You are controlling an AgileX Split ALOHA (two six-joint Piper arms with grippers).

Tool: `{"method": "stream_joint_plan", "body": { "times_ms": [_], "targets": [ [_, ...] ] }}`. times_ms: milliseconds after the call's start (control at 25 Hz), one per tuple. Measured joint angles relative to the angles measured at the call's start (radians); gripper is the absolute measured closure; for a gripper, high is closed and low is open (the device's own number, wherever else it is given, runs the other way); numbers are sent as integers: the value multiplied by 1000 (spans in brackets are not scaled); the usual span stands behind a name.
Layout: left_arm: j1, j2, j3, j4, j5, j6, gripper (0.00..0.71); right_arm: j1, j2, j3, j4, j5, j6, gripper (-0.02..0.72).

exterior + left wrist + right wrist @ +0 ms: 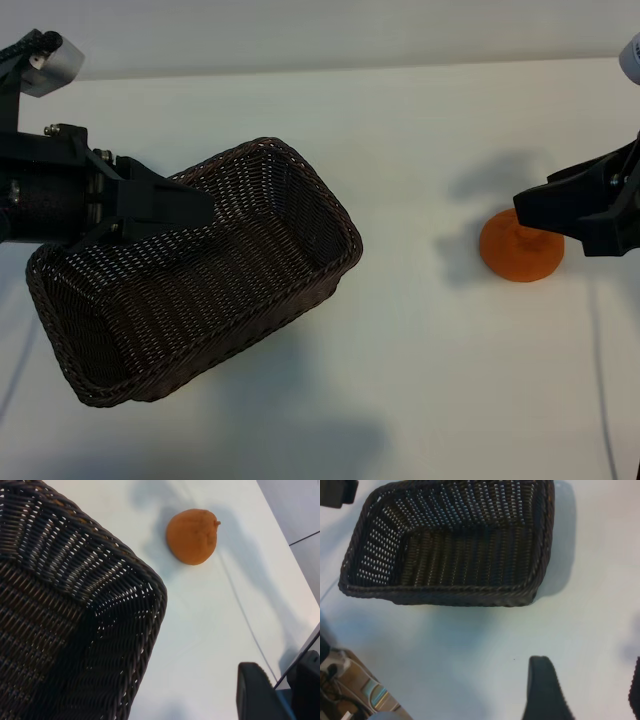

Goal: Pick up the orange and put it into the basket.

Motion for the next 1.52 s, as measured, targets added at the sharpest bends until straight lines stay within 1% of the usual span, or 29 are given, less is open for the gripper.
{"method": "stream_joint_plan", "body": {
  "times_ms": [1080,1520],
  "targets": [
    [0,0,0,0,-6,-1,460,0,0,0,0,-1,0,283],
    [0,0,0,1,-62,-1,461,0,0,0,0,-1,0,283]
  ]
}}
